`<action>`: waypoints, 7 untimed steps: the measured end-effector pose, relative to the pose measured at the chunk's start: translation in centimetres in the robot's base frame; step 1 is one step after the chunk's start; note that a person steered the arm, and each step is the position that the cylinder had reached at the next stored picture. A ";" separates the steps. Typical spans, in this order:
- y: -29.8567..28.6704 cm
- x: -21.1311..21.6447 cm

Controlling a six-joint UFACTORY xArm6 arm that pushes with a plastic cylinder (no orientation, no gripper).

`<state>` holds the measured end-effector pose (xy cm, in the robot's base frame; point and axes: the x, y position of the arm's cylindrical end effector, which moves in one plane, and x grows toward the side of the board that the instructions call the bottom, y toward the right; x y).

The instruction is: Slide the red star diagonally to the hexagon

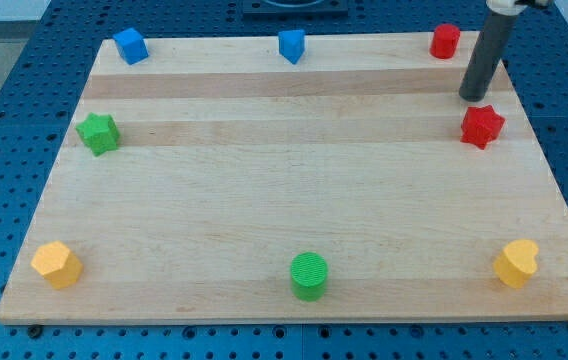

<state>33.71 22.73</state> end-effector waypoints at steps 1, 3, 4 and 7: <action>-1.1 2.1; -1.2 3.6; -3.0 0.9; 4.0 -1.9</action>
